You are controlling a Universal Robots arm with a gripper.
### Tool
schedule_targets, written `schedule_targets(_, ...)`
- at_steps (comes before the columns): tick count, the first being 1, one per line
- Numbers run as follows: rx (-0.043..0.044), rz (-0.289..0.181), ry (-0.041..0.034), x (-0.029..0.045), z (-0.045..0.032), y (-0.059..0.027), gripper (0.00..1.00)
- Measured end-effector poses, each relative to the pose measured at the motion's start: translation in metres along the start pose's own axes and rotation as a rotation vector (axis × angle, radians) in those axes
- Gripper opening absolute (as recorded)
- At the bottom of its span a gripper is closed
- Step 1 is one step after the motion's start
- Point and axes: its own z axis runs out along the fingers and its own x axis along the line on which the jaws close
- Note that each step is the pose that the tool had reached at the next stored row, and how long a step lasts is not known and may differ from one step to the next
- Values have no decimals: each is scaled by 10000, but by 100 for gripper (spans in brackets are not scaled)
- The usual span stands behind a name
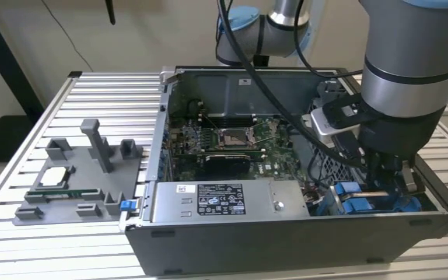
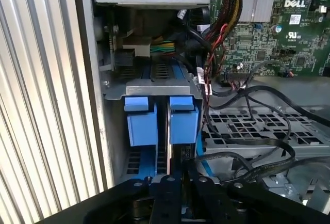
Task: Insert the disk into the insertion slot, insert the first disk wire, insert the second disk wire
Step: 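Insert the second disk wire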
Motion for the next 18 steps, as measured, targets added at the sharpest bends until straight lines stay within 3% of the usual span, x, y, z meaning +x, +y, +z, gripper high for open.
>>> schedule_targets(5, 6, 66, 30, -58, 21, 13, 0)
schedule_targets(8, 9, 86, -9, -65, -53, -12, 0)
schedule_targets(9, 8, 79, 12, -69, -107, -31, 100)
schedule_targets(12, 8, 77, 18, -76, -228, -73, 100)
schedule_targets(18, 13, 75, 20, -83, -302, -99, 100)
